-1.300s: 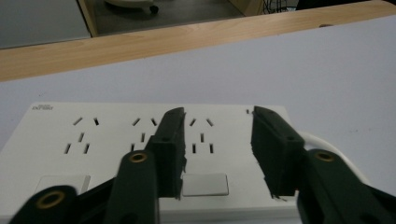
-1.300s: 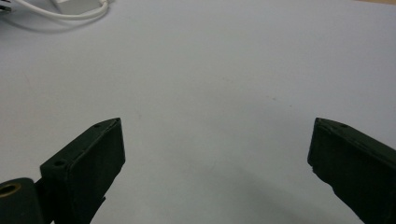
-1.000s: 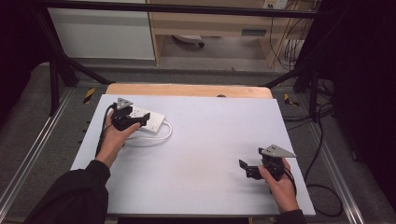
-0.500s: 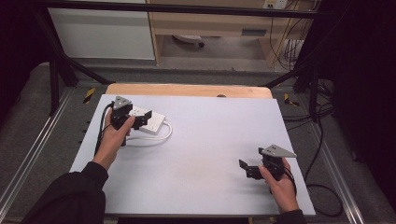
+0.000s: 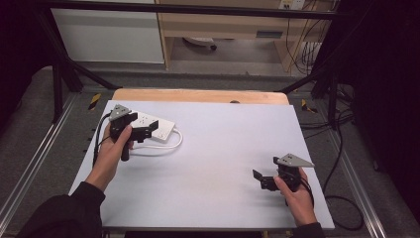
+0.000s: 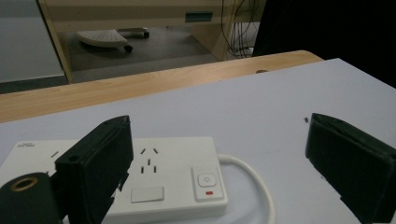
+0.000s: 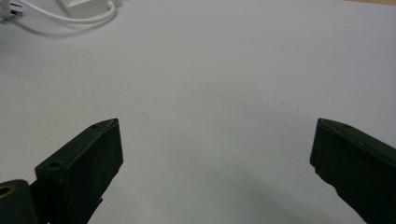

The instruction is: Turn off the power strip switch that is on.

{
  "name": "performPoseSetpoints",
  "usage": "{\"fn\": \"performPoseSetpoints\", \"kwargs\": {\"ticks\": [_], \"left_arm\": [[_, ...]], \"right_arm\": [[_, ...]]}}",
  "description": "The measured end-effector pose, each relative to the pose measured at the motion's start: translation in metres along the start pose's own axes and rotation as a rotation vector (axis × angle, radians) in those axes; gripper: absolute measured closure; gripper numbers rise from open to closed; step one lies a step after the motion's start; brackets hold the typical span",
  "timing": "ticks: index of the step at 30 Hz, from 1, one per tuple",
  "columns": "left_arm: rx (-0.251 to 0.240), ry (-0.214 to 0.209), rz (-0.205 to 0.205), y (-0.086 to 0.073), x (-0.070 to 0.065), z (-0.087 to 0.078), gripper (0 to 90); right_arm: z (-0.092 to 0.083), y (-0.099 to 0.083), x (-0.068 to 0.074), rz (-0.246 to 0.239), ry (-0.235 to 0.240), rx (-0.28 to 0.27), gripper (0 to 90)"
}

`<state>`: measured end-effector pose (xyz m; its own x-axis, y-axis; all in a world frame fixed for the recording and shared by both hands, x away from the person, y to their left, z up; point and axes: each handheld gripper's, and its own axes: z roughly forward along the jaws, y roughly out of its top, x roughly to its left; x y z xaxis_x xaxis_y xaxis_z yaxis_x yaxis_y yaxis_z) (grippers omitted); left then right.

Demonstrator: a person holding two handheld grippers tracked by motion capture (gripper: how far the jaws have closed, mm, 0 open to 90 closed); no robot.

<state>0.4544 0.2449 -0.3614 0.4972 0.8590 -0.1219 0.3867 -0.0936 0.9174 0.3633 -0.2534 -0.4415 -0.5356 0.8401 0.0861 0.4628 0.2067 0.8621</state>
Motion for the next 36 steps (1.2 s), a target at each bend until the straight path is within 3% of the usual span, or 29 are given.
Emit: {"fn": "performPoseSetpoints", "kwargs": {"ticks": [14, 26, 36], "left_arm": [[-0.039, -0.026, -0.002, -0.008, -0.013, -0.038, 6.6], [-0.063, -0.017, -0.010, -0.022, -0.009, -0.069, 6.6], [-0.073, -0.016, -0.021, -0.036, -0.009, -0.085, 6.6]], "right_arm": [[0.001, 0.000, 0.000, -0.006, -0.013, 0.006, 3.2], [0.002, -0.001, 0.000, -0.002, -0.019, 0.011, 3.2], [0.001, -0.001, 0.000, -0.002, -0.019, 0.011, 3.2]]}}
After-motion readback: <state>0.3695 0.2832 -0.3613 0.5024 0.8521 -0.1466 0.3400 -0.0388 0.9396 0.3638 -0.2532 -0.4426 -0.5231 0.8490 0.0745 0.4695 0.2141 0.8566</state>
